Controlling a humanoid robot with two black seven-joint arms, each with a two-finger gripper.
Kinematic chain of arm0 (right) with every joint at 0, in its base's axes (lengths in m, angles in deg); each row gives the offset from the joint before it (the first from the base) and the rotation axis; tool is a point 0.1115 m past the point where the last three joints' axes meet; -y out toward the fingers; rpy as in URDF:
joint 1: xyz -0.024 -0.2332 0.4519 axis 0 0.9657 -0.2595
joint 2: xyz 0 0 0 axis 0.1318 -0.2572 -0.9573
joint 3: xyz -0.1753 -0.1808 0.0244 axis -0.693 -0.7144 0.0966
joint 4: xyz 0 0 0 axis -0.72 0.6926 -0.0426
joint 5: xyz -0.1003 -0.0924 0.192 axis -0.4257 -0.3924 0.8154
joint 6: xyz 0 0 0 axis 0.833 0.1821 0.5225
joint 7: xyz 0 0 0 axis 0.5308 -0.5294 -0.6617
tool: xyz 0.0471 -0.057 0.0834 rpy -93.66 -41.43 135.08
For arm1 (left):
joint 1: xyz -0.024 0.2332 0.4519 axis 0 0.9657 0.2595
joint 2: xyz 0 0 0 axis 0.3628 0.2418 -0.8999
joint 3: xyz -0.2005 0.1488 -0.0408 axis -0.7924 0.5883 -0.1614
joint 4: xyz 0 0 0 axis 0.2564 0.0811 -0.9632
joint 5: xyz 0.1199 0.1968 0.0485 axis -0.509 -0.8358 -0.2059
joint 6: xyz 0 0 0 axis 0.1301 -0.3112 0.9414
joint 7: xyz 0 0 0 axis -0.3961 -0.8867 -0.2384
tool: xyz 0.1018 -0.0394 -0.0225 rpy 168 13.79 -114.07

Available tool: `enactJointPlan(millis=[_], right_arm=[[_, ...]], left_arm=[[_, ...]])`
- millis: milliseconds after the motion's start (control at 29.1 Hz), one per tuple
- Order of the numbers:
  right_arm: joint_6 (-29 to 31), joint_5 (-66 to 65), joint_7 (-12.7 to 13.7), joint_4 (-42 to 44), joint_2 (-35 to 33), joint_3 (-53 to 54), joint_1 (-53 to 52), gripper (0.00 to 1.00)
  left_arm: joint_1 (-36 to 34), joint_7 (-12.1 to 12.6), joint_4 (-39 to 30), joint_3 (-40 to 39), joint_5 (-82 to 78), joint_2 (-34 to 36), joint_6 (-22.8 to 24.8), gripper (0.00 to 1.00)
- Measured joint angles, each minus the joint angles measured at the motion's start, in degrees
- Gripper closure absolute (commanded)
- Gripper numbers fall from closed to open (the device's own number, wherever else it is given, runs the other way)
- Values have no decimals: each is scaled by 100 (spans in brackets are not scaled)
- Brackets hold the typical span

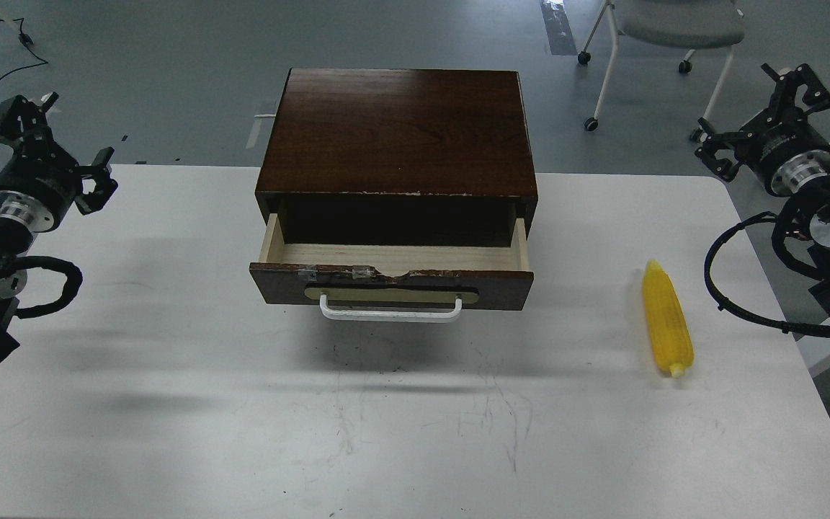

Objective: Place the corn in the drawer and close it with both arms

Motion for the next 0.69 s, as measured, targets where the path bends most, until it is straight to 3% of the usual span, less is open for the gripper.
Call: enactJointPlan(millis=[378,688], right_arm=[[0,-56,-8,-18,-153,-242,-78,0],[0,-938,-9,-64,-1048,-2558,-1281,0]], left_arm=[[-1,-81,17,-6,3,81,0,2],[4,-68,16,-26,3,127,0,2]])
